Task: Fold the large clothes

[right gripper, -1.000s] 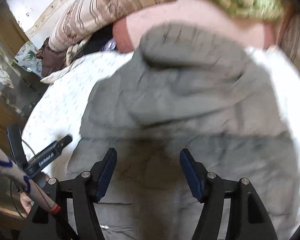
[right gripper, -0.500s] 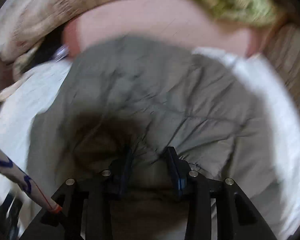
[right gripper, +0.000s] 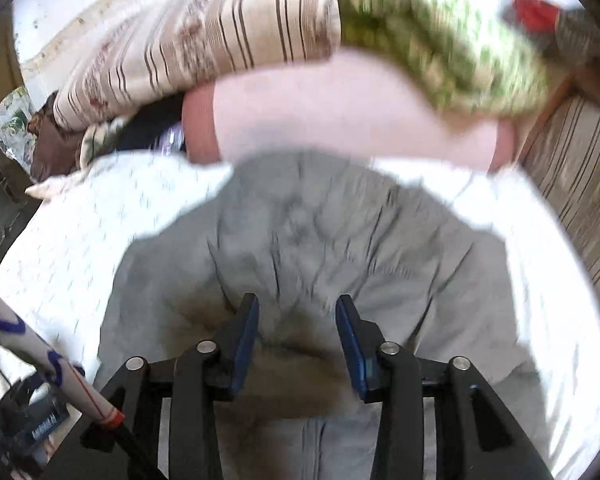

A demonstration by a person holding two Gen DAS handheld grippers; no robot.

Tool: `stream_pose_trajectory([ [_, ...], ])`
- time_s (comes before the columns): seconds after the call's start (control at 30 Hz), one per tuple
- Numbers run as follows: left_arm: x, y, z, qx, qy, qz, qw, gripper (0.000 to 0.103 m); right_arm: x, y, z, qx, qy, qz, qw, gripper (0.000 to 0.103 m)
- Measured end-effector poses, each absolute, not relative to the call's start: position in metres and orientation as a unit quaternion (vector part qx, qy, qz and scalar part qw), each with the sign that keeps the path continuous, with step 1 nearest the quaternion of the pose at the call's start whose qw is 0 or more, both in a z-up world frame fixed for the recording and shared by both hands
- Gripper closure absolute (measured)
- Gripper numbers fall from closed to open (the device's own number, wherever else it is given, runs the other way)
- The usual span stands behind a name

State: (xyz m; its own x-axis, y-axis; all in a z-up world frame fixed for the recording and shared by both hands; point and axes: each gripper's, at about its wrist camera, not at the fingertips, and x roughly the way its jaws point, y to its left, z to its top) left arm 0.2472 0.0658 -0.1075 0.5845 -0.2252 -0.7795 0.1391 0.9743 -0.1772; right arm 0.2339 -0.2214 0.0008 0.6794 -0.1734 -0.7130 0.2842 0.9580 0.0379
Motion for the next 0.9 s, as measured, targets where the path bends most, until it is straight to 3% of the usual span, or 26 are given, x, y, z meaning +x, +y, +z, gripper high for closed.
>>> stream_pose_trajectory([
  [0.1,0.248,0.068,-0.106,-0.048,0.440,-0.097,0.892,0.025,0.268,-0.217,-0.005,0.086,0.386,-0.116,0.911,0.056],
  [0.23,0.253,0.074,-0.107,-0.056,0.442,-0.090,0.891,0.025,0.320,-0.208,-0.069,0.132,0.469,-0.084,0.869,0.053],
  [0.3,0.256,0.076,-0.109,-0.060,0.447,-0.089,0.888,0.025,0.328,-0.195,-0.089,0.086,0.476,-0.107,0.869,0.051],
  [0.4,0.257,0.079,-0.109,-0.067,0.450,-0.093,0.886,0.025,0.328,-0.178,-0.081,0.022,0.468,-0.118,0.876,0.050],
  [0.57,0.257,0.078,-0.110,-0.065,0.452,-0.090,0.885,0.025,0.276,-0.178,-0.040,0.035,0.399,-0.103,0.911,0.044],
  [0.77,0.255,0.079,-0.112,-0.065,0.457,-0.090,0.883,0.025,0.286,-0.165,-0.091,0.006,0.456,-0.102,0.884,0.041],
  [0.9,0.257,0.079,-0.114,-0.066,0.460,-0.092,0.881,0.025,0.268,-0.168,-0.055,0.029,0.425,-0.083,0.901,0.041],
])
